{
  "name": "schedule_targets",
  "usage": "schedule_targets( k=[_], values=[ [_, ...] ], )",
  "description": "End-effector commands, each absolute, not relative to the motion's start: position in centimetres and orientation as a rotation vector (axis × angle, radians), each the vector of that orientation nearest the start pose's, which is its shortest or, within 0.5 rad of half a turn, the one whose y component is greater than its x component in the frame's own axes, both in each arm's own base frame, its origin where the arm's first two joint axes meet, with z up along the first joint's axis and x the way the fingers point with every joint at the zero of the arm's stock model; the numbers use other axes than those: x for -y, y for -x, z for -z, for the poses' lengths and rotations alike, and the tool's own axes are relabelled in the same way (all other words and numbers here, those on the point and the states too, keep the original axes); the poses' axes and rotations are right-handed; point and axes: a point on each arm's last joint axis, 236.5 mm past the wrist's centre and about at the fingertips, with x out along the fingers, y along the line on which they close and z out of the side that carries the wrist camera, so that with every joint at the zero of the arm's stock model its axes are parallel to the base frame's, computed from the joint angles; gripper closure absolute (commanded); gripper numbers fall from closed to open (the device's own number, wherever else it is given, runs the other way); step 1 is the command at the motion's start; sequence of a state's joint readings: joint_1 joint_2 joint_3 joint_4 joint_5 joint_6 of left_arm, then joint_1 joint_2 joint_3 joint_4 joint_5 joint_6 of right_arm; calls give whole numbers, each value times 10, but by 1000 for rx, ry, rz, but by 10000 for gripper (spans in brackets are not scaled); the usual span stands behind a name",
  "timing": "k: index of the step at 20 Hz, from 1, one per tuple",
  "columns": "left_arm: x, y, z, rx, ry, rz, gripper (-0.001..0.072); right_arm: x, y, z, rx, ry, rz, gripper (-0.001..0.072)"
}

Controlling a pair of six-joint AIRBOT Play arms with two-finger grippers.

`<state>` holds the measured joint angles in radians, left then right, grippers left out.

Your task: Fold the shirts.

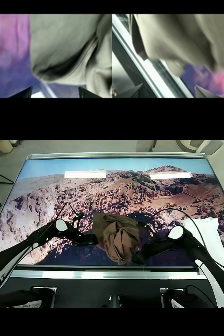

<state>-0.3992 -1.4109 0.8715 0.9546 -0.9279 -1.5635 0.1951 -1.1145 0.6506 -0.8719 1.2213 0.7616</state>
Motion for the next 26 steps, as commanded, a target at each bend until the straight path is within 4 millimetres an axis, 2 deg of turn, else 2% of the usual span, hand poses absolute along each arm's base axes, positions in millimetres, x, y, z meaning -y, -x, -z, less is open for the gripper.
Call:
schedule_targets(
  k=[1,3,4,5,6,7,8,9,10,11,13,14,15,16,17,18,19,20,21,22,24,26],
  values=[
    [248,-299,96,-1459,429,409,6,-215,-210,66,-1296,15,-1026,6],
    [247,-304,100,-1460,464,368,271,-230,-220,75,-1271,-13,-1002,10],
    [247,-305,102,-1456,464,365,457,-236,-227,77,-1251,-31,-982,57],
    [247,-307,101,-1451,463,366,676,-238,-234,76,-1226,-46,-961,195],
    [247,-309,97,-1436,458,377,674,-240,-241,71,-1204,-55,-955,541],
    [247,-316,85,-1398,441,405,675,-240,-242,60,-1198,-54,-976,689],
    [244,-325,68,-1339,417,430,676,-236,-244,43,-1178,-21,-1014,689],
    [236,-341,42,-1252,387,440,677,-228,-251,20,-1136,31,-1033,689],
    [225,-356,9,-1153,355,444,677,-217,-260,-10,-1074,90,-1037,689],
    [211,-372,-32,-1037,329,441,677,-202,-273,-47,-998,147,-1009,689],
    [172,-392,-147,-742,312,418,677,-160,-294,-150,-777,260,-873,689],
    [153,-390,-208,-596,323,404,677,-135,-298,-215,-618,324,-762,689],
    [134,-379,-269,-447,331,391,677,-107,-296,-283,-447,377,-606,690],
    [117,-358,-333,-286,345,381,677,-81,-285,-342,-301,400,-451,690],
    [106,-332,-387,-138,370,381,677,-63,-265,-393,-170,395,-331,690],
    [103,-300,-441,24,413,412,677,-59,-242,-435,-40,374,-271,690],
    [107,-269,-481,152,455,476,677,-67,-221,-465,74,346,-279,690],
    [112,-239,-509,248,471,538,677,-76,-208,-481,146,317,-305,690],
    [116,-217,-524,302,453,580,677,-79,-201,-489,180,305,-311,690],
    [117,-206,-529,322,434,596,677,-79,-200,-489,180,308,-308,690],
    [116,-206,-516,283,358,570,677,-72,-208,-473,108,334,-289,690],
    [109,-233,-474,124,294,476,677,-60,-225,-426,-96,346,-278,690]
  ],
)
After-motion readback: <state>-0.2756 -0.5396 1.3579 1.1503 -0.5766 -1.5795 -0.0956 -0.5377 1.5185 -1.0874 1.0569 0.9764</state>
